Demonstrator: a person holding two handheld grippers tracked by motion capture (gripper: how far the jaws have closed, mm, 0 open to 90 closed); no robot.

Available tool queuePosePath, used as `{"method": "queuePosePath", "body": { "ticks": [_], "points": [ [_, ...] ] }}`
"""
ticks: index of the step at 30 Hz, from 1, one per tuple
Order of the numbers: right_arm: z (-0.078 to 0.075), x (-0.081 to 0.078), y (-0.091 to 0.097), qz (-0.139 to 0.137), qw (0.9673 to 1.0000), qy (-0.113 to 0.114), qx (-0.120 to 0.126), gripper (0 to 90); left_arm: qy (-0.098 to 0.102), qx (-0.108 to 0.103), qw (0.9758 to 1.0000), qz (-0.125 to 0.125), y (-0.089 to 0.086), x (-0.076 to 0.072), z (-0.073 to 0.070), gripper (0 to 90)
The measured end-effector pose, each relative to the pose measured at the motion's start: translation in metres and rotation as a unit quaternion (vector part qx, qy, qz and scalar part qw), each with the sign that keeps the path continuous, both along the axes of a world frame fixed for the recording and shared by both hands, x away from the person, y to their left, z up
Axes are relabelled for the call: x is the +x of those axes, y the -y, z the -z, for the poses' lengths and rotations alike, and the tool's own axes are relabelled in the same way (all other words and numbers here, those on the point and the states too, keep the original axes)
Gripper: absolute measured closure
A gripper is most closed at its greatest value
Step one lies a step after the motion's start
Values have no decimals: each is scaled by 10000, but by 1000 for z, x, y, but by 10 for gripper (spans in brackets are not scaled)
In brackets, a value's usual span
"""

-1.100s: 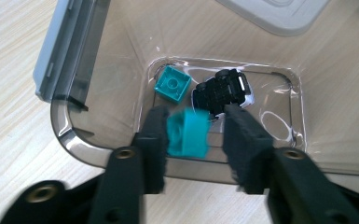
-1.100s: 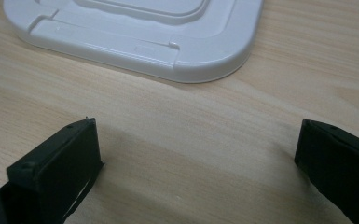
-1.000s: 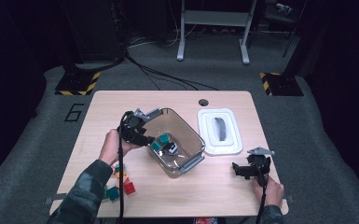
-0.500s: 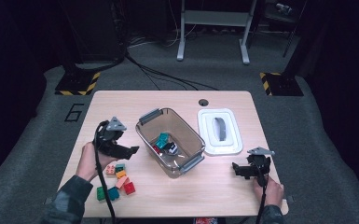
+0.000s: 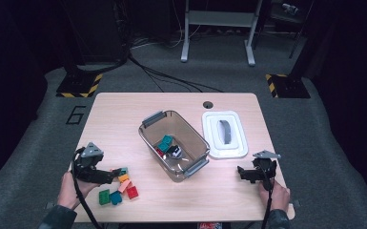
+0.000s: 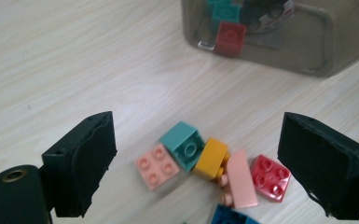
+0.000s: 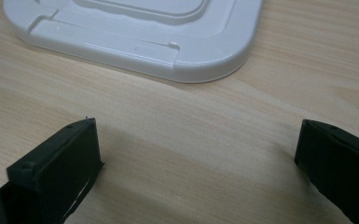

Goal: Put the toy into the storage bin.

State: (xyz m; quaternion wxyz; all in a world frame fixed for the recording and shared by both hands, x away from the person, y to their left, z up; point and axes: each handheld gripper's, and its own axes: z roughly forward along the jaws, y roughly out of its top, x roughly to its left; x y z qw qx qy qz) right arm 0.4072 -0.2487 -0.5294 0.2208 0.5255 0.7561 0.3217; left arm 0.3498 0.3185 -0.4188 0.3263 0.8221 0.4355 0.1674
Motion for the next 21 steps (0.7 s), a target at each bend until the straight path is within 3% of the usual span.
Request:
{"method": "queuePosePath", "body": {
  "ticks": [6,12,15,21],
  "points": [
    [0,0,0,-2,10000,3,-1,0,-116,132,9997,-189,-9,-10,15,86],
    [0,0,0,0,10000,0,1,0,-307,197,9985,-407,-16,-21,39,81],
    [0,0,0,3,10000,2,1,0,-387,317,9975,-502,-18,-25,48,82],
    [0,0,0,0,10000,2,0,0,-514,352,9951,-764,-23,-26,64,95]
  ]
}}
